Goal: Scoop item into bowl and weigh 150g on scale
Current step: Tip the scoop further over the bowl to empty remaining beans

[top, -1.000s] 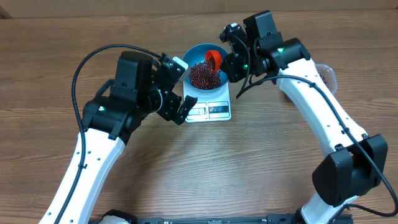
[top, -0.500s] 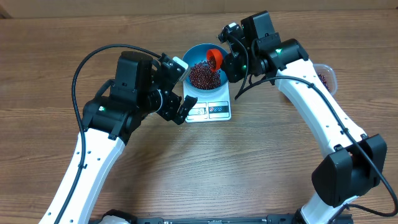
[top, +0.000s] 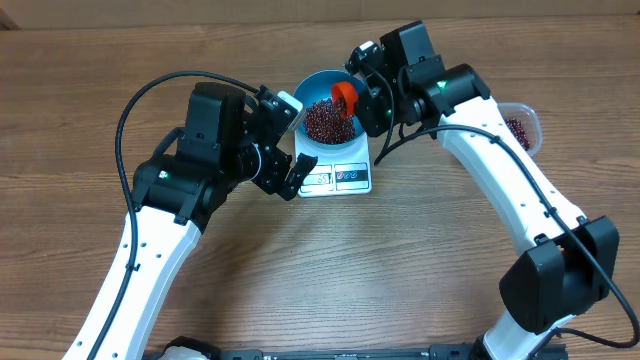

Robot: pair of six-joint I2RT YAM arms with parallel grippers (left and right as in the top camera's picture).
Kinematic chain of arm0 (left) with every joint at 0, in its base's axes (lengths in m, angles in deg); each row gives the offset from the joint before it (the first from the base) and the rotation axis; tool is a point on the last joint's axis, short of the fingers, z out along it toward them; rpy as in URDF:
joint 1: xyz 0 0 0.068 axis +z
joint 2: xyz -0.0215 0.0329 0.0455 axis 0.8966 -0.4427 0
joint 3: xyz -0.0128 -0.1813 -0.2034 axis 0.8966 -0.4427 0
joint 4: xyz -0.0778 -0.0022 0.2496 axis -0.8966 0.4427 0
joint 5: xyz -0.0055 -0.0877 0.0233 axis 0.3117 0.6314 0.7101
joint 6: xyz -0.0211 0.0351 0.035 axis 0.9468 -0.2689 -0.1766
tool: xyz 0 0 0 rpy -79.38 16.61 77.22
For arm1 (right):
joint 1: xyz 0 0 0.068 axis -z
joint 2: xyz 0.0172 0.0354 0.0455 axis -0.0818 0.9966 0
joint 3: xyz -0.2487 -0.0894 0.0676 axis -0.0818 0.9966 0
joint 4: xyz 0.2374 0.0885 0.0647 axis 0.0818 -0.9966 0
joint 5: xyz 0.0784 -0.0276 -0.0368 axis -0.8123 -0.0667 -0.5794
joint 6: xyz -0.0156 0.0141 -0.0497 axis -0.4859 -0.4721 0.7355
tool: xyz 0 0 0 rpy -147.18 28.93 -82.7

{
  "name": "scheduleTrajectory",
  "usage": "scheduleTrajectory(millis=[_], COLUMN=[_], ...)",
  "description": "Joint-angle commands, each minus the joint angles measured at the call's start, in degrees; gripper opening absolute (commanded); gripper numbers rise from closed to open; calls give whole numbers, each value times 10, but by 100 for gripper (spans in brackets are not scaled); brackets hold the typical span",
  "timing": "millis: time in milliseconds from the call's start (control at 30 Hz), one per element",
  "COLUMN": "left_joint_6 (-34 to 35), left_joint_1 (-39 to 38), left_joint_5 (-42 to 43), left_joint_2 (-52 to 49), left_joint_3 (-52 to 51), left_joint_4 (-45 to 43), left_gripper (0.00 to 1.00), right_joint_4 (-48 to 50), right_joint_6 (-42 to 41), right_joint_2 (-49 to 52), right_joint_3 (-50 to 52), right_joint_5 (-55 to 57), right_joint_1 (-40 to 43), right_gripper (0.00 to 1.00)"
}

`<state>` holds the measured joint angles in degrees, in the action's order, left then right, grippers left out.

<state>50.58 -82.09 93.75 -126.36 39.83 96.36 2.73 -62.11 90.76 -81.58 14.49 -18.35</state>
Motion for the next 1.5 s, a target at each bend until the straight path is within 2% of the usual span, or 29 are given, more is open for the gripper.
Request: scheduleTrajectory(millis=[0, 67, 167, 300, 467, 600, 733, 867, 1000, 1133, 1267, 1400, 1467], left_joint_6=[-13, -13, -13, -13, -13, -13, -13, -13, -13, -13, -13, -13, -13], left_joint_1=[0, 0, 0, 0, 0, 0, 0, 0, 0, 0, 0, 0, 0], left_joint_5=[8, 8, 8, 8, 8, 8, 8, 8, 8, 8, 8, 8, 8], left_joint_2=[7, 7, 7, 7, 7, 7, 7, 7, 7, 7, 7, 7, 7], left_joint_3=[8, 8, 8, 8, 8, 8, 8, 8, 8, 8, 8, 8, 8], left_joint_4=[0, 0, 0, 0, 0, 0, 0, 0, 0, 0, 0, 0, 0], left_gripper=[100, 100, 100, 100, 100, 99, 100, 100, 100, 100, 100, 100, 100], right_joint_4=[14, 10, -6, 4, -16, -7, -18, -7, -27, -12, -24, -3, -7], right_joint_6=[-37, -35, 19, -29, 17, -28, 18, -19, 36, -35, 24, -40, -23], right_joint_2=[-8, -8, -8, -8, -8, -8, -8, -8, -8, -8, -8, -8, -8], right_joint_3=[-19, -19, -19, -19, -19, -19, -19, -19, -19, -19, -19, -19, -19], right_joint_5=[35, 26, 11, 60, 48, 72, 40, 62, 23, 74, 40, 85, 63], right_joint_1=[-6, -6, -12, -13, -20, -20, -25, -25, -29, -29, -33, -33, -34], right_gripper=[3, 4, 4, 4, 4, 4, 4, 4, 4, 4, 4, 4, 4])
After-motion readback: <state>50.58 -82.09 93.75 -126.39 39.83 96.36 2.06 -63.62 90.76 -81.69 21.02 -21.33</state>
